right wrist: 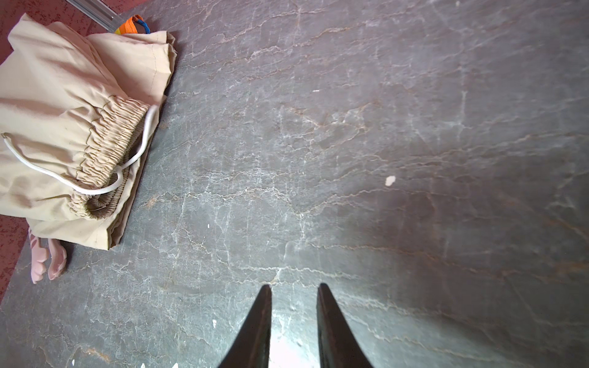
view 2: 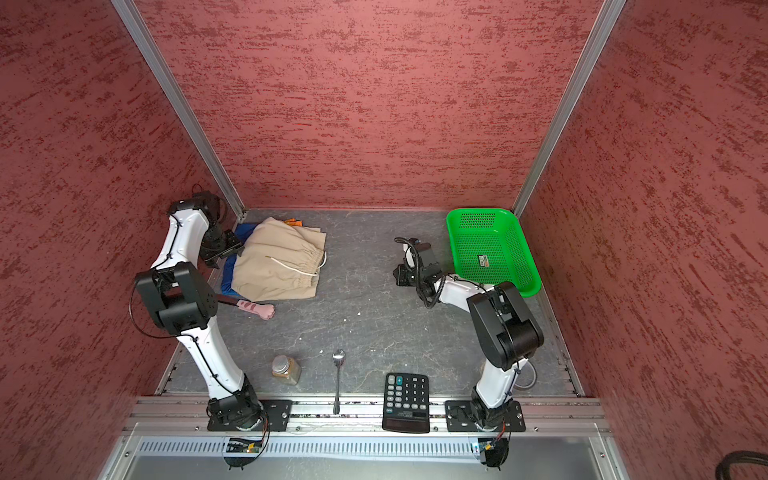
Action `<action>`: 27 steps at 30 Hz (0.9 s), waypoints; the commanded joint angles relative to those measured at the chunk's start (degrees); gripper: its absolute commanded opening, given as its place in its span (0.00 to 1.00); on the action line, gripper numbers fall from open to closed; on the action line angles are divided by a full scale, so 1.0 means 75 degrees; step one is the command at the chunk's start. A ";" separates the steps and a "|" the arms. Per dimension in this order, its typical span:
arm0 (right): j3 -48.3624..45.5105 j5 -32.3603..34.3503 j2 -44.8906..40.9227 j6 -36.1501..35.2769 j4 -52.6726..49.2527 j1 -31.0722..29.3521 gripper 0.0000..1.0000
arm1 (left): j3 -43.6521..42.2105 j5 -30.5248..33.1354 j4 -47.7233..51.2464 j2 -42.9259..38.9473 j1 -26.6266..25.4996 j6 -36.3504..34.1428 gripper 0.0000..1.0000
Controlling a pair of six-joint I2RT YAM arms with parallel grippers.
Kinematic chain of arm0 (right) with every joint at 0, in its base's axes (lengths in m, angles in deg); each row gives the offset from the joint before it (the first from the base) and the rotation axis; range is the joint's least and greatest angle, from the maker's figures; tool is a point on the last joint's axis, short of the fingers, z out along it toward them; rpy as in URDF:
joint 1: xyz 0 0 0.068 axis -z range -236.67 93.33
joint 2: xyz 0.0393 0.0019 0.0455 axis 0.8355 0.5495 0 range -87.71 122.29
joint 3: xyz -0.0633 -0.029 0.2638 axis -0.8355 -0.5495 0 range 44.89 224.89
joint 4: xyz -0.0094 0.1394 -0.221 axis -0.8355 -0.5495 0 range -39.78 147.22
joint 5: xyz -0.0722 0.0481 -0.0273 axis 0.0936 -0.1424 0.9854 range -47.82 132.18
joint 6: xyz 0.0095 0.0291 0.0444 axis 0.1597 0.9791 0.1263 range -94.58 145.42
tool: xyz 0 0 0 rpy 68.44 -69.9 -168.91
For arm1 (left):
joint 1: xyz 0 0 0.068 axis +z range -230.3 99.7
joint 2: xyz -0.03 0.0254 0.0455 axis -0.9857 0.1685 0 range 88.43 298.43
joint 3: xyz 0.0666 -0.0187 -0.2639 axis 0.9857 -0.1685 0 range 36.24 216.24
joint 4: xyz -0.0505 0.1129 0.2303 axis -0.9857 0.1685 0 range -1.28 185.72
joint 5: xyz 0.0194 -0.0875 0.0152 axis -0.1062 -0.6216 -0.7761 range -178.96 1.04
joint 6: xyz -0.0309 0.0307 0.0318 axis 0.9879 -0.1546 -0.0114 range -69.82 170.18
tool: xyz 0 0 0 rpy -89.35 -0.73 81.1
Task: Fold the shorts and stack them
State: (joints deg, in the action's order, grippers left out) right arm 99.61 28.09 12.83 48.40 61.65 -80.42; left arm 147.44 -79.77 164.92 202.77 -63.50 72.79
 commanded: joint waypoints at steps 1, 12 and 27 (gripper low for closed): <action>0.0076 -0.0176 0.0026 0.0093 0.0092 0.0032 0.27 | -0.0241 0.0465 -0.0498 -0.1087 -0.0565 0.0273 0.29; -0.0013 -0.0403 -0.0112 0.0346 0.0201 0.0029 0.27 | -0.1730 -0.1504 -0.3633 -0.1175 -0.1808 0.0472 0.00; -0.0184 -0.0353 -0.0143 0.0472 0.0183 0.0026 0.26 | -0.2391 -0.1124 -0.4383 0.0638 -0.1092 0.0996 0.00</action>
State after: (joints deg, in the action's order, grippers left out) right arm 98.67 25.84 12.80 50.98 62.04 -80.39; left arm 127.42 -91.01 131.26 207.19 -70.28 79.52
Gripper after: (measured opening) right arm 0.265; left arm 0.047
